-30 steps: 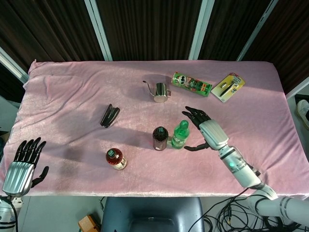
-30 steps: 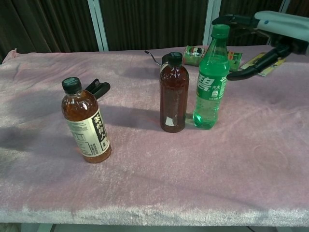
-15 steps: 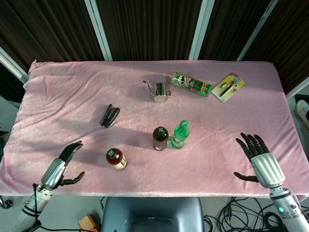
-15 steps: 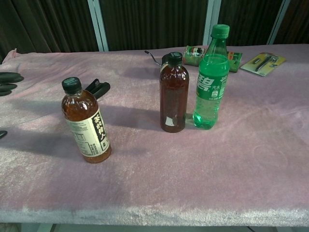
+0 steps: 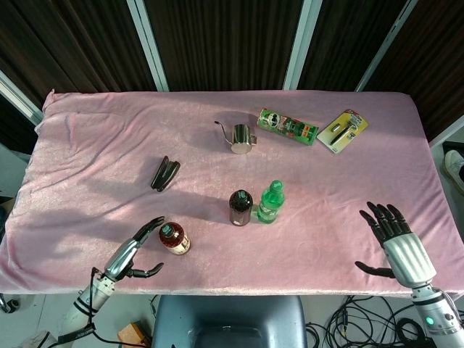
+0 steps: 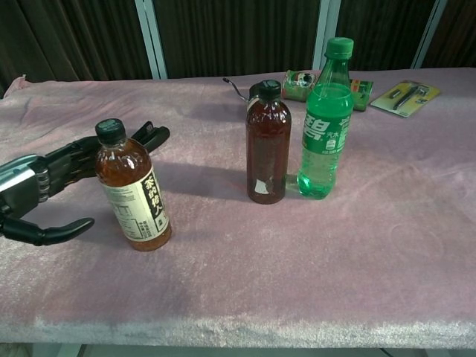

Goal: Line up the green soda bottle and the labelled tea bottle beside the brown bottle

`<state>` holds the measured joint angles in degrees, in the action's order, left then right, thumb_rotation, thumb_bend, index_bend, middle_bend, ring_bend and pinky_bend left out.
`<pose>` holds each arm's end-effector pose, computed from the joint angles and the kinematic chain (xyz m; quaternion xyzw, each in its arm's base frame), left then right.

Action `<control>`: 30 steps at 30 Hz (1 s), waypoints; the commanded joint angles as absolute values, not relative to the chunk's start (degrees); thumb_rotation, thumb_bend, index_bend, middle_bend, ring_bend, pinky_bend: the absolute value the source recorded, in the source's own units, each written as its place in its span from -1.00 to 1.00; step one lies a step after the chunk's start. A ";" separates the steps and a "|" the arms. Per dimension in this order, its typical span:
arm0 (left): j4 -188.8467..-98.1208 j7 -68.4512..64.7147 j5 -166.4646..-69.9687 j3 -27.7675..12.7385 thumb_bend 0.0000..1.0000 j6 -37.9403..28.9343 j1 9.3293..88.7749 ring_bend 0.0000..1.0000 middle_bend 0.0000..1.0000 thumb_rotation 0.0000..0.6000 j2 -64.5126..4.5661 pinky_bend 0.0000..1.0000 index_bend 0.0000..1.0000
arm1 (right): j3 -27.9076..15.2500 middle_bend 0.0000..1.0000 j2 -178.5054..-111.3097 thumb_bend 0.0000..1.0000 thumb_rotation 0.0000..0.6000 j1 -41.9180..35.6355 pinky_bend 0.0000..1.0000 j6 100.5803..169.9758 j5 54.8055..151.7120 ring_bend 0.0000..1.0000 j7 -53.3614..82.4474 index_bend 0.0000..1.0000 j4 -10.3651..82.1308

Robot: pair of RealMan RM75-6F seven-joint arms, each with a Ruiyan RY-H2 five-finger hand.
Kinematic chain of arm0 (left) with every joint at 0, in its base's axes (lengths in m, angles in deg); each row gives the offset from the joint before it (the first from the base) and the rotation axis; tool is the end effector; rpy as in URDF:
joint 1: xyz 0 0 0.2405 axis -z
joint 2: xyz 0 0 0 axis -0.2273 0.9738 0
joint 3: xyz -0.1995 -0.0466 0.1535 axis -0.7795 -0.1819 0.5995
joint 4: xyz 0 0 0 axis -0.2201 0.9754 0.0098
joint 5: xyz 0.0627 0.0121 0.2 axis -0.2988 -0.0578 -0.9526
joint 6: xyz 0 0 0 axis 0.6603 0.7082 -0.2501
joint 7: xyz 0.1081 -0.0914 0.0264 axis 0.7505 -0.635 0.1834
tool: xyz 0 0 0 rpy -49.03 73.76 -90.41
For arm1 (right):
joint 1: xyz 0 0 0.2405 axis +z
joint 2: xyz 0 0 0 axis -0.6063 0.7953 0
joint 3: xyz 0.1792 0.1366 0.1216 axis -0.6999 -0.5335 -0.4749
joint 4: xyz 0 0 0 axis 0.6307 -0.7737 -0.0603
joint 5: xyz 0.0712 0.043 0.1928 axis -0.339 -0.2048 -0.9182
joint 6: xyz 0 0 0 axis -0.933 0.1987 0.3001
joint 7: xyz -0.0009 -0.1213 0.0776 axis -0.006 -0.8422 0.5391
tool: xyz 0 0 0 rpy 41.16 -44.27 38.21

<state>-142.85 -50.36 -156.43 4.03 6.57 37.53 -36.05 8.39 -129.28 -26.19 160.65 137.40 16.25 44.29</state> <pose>-0.2352 0.2419 -0.0041 -0.5777 -0.5821 -0.5491 0.1612 -0.2997 -0.1874 0.1356 0.6875 -0.3125 0.4178 0.5052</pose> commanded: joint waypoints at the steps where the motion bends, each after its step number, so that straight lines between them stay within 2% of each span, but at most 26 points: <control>1: -143.35 -48.63 -154.31 2.73 -0.37 4.58 38.84 -1.00 -1.00 1.00 -38.22 -1.00 -1.00 | 8.36 -1.00 -129.15 -0.62 1.00 -26.25 -1.00 160.19 137.55 -1.00 16.40 -1.00 44.38; 5: -142.76 -46.63 -152.86 1.71 -0.37 3.90 39.41 -1.00 -1.00 1.00 -40.23 -0.99 -1.00 | 8.73 -1.00 -128.66 -0.62 1.00 -26.18 -1.00 158.75 137.82 -1.00 16.65 -1.00 44.83; 7: -142.49 -46.23 -151.66 0.85 -0.37 4.07 39.38 -0.98 -0.93 1.00 -41.48 -0.95 -0.93 | 8.66 -1.00 -128.49 -0.62 1.00 -26.31 -1.00 158.63 137.97 -1.00 16.39 -1.00 45.03; 8: -142.50 -46.39 -151.17 0.58 -0.37 4.01 39.39 -0.95 -0.85 1.00 -41.87 -0.93 -0.86 | 8.61 -1.00 -128.43 -0.62 1.00 -26.38 -1.00 158.66 138.02 -1.00 16.32 -1.00 45.10; 12: -142.42 -46.68 -150.17 0.25 -0.37 3.05 39.95 -0.70 -0.26 1.00 -42.57 -0.85 -0.28 | 8.28 -1.00 -128.19 -0.62 1.00 -26.80 -1.00 159.03 138.15 -1.00 16.50 -1.00 45.39; 13: -142.52 -46.75 -149.91 0.23 -0.37 2.57 40.14 -0.64 -0.16 1.00 -42.59 -0.84 -0.18 | 8.22 -1.00 -128.14 -0.62 1.00 -26.87 -1.00 159.07 138.19 -1.00 16.56 -1.00 45.44; 19: -143.15 -47.76 -148.40 -1.14 -0.28 1.86 41.02 -0.34 0.22 1.00 -42.65 -0.72 0.17 | 8.09 -1.00 -127.95 -0.62 1.00 -27.13 -1.00 158.93 138.67 -1.00 16.70 -1.00 45.56; 24: -145.65 -46.62 -145.64 -4.92 -0.19 3.28 41.32 -0.19 0.31 1.00 -40.79 -0.54 0.26 | 8.00 -1.00 -127.78 -0.62 1.00 -27.42 -1.00 159.00 139.03 -1.00 16.90 -1.00 45.58; 30: -148.88 -43.84 -141.66 -10.14 -0.19 0.96 43.87 -0.22 0.23 1.00 -37.93 -0.53 0.19 | 7.85 -1.00 -127.79 -0.62 1.00 -27.69 -1.00 159.16 139.50 -1.00 16.72 -1.00 45.69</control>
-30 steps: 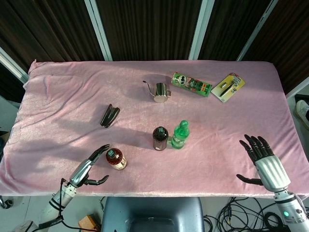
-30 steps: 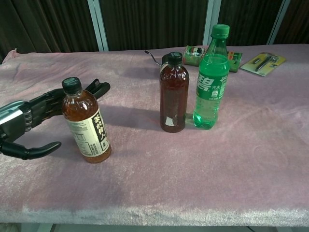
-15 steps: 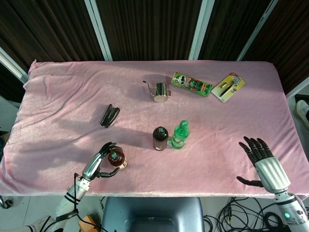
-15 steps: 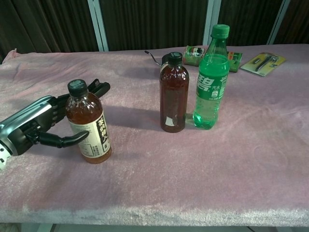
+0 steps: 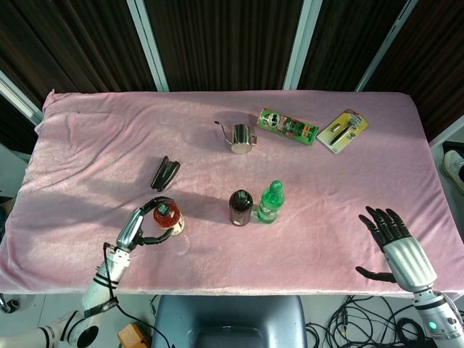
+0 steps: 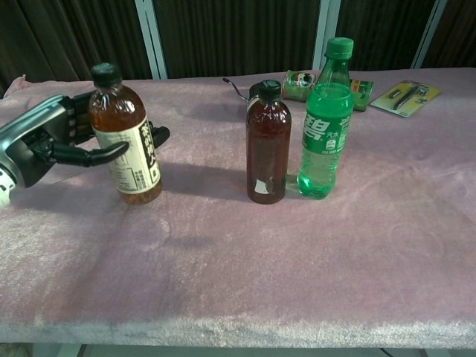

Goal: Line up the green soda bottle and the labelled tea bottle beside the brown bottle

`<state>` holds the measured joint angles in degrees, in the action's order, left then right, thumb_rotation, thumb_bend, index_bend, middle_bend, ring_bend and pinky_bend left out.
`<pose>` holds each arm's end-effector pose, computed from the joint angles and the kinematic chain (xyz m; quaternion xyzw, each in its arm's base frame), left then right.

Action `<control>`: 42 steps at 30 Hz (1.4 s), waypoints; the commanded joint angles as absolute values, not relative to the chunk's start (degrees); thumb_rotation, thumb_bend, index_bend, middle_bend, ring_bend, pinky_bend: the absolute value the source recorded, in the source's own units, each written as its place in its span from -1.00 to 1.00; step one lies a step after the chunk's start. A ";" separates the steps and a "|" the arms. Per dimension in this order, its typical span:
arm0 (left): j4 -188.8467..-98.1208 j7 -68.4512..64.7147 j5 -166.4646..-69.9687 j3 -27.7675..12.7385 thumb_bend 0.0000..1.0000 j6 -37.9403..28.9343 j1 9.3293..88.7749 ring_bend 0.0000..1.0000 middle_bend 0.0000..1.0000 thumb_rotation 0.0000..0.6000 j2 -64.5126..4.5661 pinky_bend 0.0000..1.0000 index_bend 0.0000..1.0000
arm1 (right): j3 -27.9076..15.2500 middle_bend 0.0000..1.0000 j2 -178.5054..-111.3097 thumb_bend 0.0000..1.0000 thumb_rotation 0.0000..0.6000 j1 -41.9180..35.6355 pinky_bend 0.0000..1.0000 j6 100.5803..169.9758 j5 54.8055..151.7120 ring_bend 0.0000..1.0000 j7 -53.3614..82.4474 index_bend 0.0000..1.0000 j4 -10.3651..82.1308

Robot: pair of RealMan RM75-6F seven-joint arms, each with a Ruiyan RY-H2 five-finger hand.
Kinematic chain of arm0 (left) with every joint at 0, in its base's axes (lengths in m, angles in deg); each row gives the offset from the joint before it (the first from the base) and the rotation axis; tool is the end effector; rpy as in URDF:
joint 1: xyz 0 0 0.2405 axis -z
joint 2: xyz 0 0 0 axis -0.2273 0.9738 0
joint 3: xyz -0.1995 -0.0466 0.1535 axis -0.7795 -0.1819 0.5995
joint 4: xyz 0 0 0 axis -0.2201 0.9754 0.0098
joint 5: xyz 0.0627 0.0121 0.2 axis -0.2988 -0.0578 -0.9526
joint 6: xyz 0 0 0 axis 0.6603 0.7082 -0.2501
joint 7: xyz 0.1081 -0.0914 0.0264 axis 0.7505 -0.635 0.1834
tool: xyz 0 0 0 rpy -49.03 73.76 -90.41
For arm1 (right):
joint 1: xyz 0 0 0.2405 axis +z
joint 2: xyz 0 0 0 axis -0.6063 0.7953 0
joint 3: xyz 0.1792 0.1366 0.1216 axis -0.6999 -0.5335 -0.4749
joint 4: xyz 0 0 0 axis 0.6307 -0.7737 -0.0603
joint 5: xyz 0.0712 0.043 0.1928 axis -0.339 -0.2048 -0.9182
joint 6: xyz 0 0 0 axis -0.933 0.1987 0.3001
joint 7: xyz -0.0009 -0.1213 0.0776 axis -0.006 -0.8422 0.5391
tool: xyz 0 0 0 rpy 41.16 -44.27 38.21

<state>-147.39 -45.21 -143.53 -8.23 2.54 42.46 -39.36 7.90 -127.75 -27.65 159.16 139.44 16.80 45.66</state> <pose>-0.1890 0.3043 0.0035 -0.4854 -0.5839 -0.6198 0.1980 -0.2994 -0.1797 0.1376 0.6947 -0.3215 0.4107 0.4954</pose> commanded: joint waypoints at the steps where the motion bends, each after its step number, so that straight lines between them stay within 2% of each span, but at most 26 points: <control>1: -149.09 -43.28 -140.83 -10.96 -0.20 0.01 44.56 -0.23 0.21 1.00 -37.59 -0.53 0.18 | 7.78 -1.00 -127.83 -0.62 1.00 -27.71 -1.00 159.09 139.51 -1.00 16.59 -1.00 45.71; 6: -148.84 -42.59 -137.83 -13.29 -0.20 -3.76 47.07 -0.24 0.20 1.00 -37.78 -0.54 0.17 | 7.55 -1.00 -127.98 -0.62 1.00 -27.63 -1.00 158.30 139.23 -1.00 16.35 -1.00 45.76; 15: -145.21 -41.69 -134.76 -14.00 -0.20 -9.41 50.69 -0.24 0.20 1.00 -41.68 -0.55 0.17 | 7.31 -1.00 -127.87 -0.62 1.00 -27.68 -1.00 157.55 139.02 -1.00 16.24 -1.00 46.00; 42: -136.75 -43.48 -133.84 -15.35 -0.21 -10.40 55.13 -0.23 0.26 1.00 -54.05 -0.60 0.25 | 7.62 -1.00 -127.43 -0.62 1.00 -27.40 -1.00 155.72 139.76 -1.00 16.85 -1.00 46.33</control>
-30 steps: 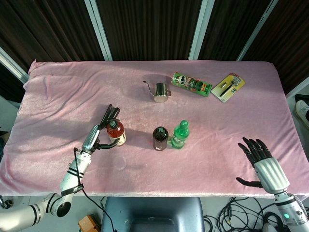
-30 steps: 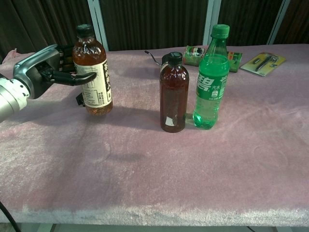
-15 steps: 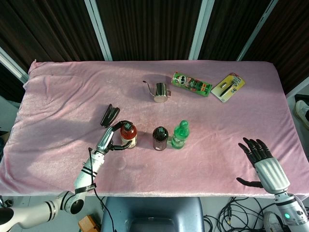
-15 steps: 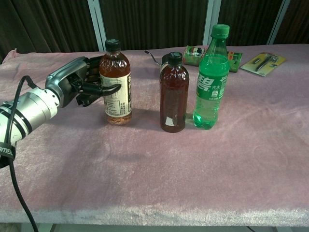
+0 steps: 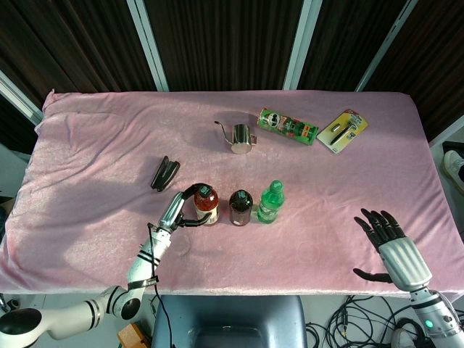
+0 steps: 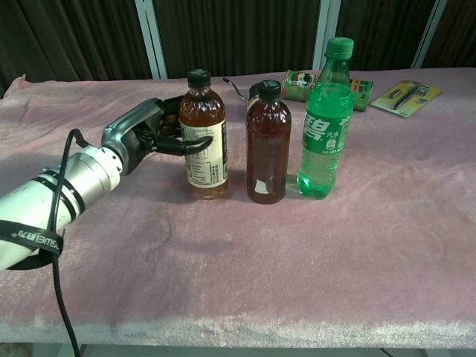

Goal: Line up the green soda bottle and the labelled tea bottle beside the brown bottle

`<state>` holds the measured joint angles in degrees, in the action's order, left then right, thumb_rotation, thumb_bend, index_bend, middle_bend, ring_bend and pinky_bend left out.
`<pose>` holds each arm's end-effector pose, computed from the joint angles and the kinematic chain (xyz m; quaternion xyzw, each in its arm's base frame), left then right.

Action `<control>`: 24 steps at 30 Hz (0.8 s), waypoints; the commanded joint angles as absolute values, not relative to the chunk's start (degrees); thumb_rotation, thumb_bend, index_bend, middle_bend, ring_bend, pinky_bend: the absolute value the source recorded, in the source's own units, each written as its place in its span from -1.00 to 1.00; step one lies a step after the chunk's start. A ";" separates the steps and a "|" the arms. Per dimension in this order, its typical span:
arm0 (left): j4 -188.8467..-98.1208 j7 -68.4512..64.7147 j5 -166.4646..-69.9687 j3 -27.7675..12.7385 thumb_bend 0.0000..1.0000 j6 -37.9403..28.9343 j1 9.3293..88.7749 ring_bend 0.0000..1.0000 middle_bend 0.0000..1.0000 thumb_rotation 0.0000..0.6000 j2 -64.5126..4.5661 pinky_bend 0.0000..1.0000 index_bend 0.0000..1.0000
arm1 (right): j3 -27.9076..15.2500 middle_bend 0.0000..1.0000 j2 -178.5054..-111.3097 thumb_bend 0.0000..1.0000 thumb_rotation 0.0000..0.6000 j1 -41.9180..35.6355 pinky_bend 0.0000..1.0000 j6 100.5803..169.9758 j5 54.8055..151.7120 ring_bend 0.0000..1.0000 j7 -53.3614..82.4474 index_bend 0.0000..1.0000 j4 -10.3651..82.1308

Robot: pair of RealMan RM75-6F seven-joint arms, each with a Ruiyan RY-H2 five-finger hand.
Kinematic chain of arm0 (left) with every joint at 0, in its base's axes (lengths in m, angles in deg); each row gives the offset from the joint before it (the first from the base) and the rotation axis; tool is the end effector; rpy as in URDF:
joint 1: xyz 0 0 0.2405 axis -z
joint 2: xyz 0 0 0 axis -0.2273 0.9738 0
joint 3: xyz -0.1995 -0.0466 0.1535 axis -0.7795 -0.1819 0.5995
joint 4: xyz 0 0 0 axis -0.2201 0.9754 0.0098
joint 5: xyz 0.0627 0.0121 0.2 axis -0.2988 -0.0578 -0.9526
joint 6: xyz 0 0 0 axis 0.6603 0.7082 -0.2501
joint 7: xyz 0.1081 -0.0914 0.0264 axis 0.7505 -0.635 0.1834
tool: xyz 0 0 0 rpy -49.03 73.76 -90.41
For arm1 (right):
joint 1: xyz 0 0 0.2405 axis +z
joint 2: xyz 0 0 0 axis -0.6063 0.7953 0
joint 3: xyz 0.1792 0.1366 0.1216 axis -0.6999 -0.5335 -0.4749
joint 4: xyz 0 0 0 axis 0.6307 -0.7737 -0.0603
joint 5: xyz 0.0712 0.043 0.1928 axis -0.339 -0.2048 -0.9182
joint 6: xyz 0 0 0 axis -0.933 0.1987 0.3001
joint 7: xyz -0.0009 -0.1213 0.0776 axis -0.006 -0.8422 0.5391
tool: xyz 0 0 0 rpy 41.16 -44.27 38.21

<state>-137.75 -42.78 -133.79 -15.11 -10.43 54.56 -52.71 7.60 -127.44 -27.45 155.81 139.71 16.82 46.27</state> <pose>-0.1200 0.3502 -0.0688 -0.4788 -0.6347 -0.5848 0.1611 -0.3006 -0.1810 0.1315 0.7053 -0.3346 0.3943 0.4849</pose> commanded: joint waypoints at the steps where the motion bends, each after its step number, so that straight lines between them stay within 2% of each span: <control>1: -136.43 -43.55 -133.91 -15.37 -0.21 -10.35 55.29 -0.23 0.26 1.00 -54.50 -0.60 0.25 | 7.61 -1.00 -127.42 -0.62 1.00 -27.36 -1.00 155.62 139.76 -1.00 16.88 -1.00 46.35; 9: -134.77 -43.11 -134.24 -15.52 -0.22 -10.39 56.34 -0.27 0.24 1.00 -56.59 -0.63 0.25 | 7.63 -1.00 -127.28 -0.62 1.00 -27.19 -1.00 155.10 139.79 -1.00 16.94 -1.00 46.40; 16: -133.14 -43.16 -134.07 -15.59 -0.23 -11.28 56.99 -0.38 0.15 1.00 -57.37 -0.73 0.19 | 7.83 -1.00 -127.07 -0.62 1.00 -27.28 -1.00 155.01 139.97 -1.00 17.10 -1.00 46.52; 24: -130.91 -43.23 -134.83 -16.00 -0.22 -9.89 57.52 -0.39 0.14 1.00 -58.36 -0.76 0.18 | 7.86 -1.00 -126.98 -0.62 1.00 -27.13 -1.00 154.32 139.79 -1.00 16.77 -1.00 46.81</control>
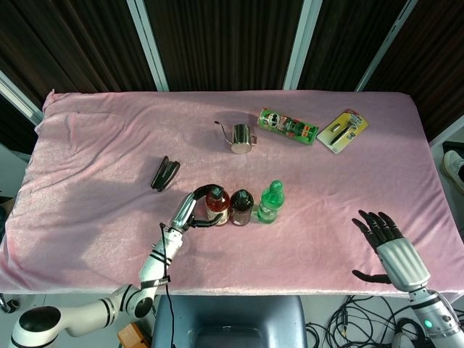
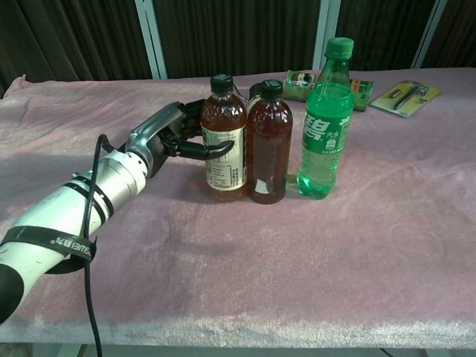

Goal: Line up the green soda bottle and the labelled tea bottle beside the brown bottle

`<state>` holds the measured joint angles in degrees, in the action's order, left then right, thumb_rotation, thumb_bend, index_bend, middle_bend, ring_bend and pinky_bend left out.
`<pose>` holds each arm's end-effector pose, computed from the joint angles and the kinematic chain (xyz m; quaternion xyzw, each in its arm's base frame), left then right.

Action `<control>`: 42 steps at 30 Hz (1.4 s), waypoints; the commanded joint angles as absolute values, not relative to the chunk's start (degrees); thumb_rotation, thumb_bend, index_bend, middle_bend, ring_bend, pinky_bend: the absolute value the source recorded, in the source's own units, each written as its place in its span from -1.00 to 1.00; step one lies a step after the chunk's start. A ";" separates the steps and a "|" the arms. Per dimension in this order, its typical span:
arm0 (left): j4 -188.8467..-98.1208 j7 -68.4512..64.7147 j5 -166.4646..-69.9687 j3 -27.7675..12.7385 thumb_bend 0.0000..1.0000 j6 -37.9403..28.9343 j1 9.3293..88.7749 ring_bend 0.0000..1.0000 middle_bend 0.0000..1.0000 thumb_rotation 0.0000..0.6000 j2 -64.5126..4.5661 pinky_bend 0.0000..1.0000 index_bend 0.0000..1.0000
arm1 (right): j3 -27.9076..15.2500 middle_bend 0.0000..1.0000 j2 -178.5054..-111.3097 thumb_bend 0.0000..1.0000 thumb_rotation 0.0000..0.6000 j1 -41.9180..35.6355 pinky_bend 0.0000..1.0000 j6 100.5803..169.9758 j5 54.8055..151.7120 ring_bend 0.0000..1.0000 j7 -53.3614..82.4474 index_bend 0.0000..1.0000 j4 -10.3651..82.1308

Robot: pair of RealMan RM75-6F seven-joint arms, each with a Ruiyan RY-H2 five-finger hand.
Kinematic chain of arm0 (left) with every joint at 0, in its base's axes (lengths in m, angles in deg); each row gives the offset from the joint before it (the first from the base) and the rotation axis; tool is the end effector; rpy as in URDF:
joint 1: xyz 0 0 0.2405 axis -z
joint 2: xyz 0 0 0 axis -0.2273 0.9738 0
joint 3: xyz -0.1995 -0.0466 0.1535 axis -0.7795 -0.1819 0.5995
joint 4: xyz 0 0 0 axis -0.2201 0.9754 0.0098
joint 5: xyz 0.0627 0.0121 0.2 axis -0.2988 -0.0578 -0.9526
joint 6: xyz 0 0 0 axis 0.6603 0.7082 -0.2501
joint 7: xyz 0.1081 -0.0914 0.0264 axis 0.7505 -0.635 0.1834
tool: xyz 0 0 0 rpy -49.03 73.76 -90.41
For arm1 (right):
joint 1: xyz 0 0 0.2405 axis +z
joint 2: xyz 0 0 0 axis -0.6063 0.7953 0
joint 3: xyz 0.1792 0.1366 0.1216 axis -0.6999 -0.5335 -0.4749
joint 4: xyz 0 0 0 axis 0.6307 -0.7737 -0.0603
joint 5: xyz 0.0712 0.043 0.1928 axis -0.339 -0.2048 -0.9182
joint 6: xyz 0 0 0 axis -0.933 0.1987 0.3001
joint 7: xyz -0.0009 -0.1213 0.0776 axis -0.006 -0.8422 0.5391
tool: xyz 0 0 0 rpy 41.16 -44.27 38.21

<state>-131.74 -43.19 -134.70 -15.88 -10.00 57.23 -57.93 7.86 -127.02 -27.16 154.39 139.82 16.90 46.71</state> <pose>-0.1033 0.3542 -0.0886 -0.4865 -0.6237 -0.5916 0.1562 -0.3009 -0.1810 0.1295 0.7115 -0.3406 0.3857 0.4785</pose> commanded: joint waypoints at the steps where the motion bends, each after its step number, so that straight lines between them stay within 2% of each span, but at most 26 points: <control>1: -130.73 -43.45 -134.80 -15.97 -0.22 -10.05 57.57 -0.40 0.14 1.00 -58.43 -0.77 0.18 | 7.83 -1.00 -126.98 -0.62 1.00 -27.15 -1.00 154.36 139.77 -1.00 16.73 -1.00 46.86; 9: -129.78 -44.47 -134.93 -15.01 -0.23 -12.11 58.07 -0.53 -0.01 1.00 -58.39 -0.87 0.06 | 7.74 -1.00 -126.73 -0.62 1.00 -27.39 -1.00 154.73 139.70 -1.00 16.87 -1.00 47.08; 13: -130.75 -45.38 -135.18 -14.35 -0.27 -13.76 58.32 -0.84 -0.40 1.00 -57.35 -1.00 -0.14 | 7.78 -1.00 -126.69 -0.62 1.00 -27.43 -1.00 154.74 139.77 -1.00 16.93 -1.00 47.04; 14: -130.86 -45.38 -135.44 -14.19 -0.28 -13.74 58.35 -0.91 -0.52 1.00 -57.15 -1.00 -0.20 | 7.78 -1.00 -126.69 -0.62 1.00 -27.43 -1.00 154.73 139.76 -1.00 16.90 -1.00 47.04; 16: -131.01 -45.10 -136.01 -13.95 -0.31 -13.00 58.23 -1.00 -0.80 1.00 -56.91 -1.00 -0.48 | 7.77 -1.00 -126.70 -0.62 1.00 -27.45 -1.00 154.70 139.75 -1.00 16.84 -1.00 47.05; 19: -131.62 -44.55 -136.58 -13.79 -0.34 -11.46 57.72 -1.00 -0.99 1.00 -56.40 -1.00 -0.90 | 7.77 -1.00 -126.74 -0.62 1.00 -27.54 -1.00 154.78 139.76 -1.00 16.61 -1.00 47.10; 21: -132.55 -43.92 -137.02 -13.58 -0.35 -10.19 57.16 -1.00 -1.00 1.00 -55.69 -1.00 -1.00 | 7.75 -1.00 -126.78 -0.62 1.00 -27.60 -1.00 154.89 139.81 -1.00 16.44 -1.00 47.14; 26: -136.31 -39.67 -138.66 -12.12 -0.37 -6.76 55.14 -1.00 -1.00 1.00 -52.18 -1.00 -1.00 | 7.84 -1.00 -126.86 -0.62 1.00 -27.75 -1.00 154.95 139.94 -1.00 15.94 -1.00 47.29; 29: -140.43 -34.96 -141.47 -9.31 -0.38 -2.43 51.98 -1.00 -1.00 1.00 -46.69 -1.00 -1.00 | 7.94 -1.00 -126.61 -0.62 1.00 -28.10 -1.00 155.57 140.18 -1.00 15.73 -1.00 47.55; 32: -144.52 -22.34 -145.26 -4.16 -0.38 2.29 47.17 -1.00 -1.00 1.00 -36.16 -1.00 -1.00 | 7.85 -1.00 -126.12 -0.62 1.00 -28.95 -1.00 156.56 139.58 -1.00 15.35 -1.00 47.96; 33: -146.85 -13.99 -145.46 -1.69 -0.37 2.74 44.85 -1.00 -1.00 1.00 -30.25 -1.00 -1.00 | 7.72 -1.00 -125.78 -0.62 1.00 -29.42 -1.00 156.72 138.79 -1.00 14.61 -1.00 48.43; 35: -152.21 -1.18 -142.47 0.36 -0.36 5.21 40.06 -1.00 -1.00 1.00 -22.54 -1.00 -1.00 | 7.17 -1.00 -125.23 -0.62 1.00 -30.39 -1.00 157.19 136.86 -1.00 12.72 -1.00 49.60; 36: -155.17 5.88 -139.94 0.93 -0.35 8.88 36.36 -1.00 -1.00 1.00 -19.55 -1.00 -1.00 | 6.48 -1.00 -125.03 -0.62 1.00 -31.22 -1.00 157.95 135.20 -1.00 11.03 -1.00 50.50; 39: -155.63 11.61 -137.39 1.79 -0.34 19.16 28.32 -1.00 -1.00 1.00 -19.10 -1.00 -1.00 | 4.09 -1.00 -125.70 -0.62 1.00 -33.52 -1.00 160.46 130.01 -1.00 6.57 -1.00 52.18; 42: -152.65 11.71 -136.84 2.57 -0.33 22.34 24.58 -1.00 -1.00 1.00 -20.74 -1.00 -1.00 | 2.86 -1.00 -126.19 -0.62 1.00 -34.95 -1.00 161.39 126.45 -1.00 4.23 -1.00 53.82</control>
